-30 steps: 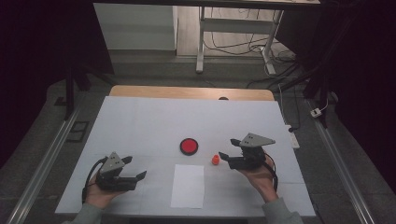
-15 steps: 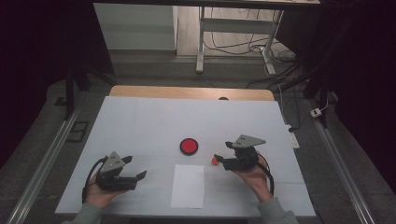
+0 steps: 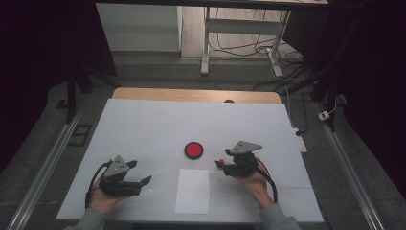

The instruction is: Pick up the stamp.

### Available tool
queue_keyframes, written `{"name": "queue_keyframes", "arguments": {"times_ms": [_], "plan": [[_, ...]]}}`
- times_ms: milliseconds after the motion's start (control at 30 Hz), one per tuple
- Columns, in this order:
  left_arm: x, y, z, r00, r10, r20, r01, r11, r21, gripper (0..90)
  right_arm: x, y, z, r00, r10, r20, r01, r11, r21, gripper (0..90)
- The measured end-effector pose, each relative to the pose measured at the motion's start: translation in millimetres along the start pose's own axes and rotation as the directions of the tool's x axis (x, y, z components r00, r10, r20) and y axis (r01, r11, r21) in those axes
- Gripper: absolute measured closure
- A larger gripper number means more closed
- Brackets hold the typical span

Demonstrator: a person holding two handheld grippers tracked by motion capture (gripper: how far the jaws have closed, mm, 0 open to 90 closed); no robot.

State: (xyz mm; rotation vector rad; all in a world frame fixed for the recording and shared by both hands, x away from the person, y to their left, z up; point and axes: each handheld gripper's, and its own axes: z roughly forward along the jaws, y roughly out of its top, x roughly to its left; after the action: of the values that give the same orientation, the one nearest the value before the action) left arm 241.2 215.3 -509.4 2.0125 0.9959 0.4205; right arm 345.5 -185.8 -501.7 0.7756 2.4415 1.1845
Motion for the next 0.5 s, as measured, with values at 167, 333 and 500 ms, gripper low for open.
{"name": "queue_keyframes", "arguments": {"times_ms": [167,333,500], "plan": [[0.5,-0.2,0.2,1.0000,0.000,-0.002,0.000,1.0000,0.002,20.7,-0.6,-2.1,1.9,1.0000,0.003,0.005,-0.003,1.000,0.009,43.0],[0.8,-0.5,0.0,1.0000,0.000,-0.003,0.000,1.0000,0.002,20.7,-0.2,-4.0,4.8,1.0000,-0.002,0.003,0.002,1.000,0.019,45.1],[0.7,-0.5,0.5,1.0000,0.002,-0.003,-0.002,1.0000,0.004,20.7,1.1,-5.8,8.8,1.0000,-0.001,-0.003,0.001,1.000,0.027,49.8]]}}
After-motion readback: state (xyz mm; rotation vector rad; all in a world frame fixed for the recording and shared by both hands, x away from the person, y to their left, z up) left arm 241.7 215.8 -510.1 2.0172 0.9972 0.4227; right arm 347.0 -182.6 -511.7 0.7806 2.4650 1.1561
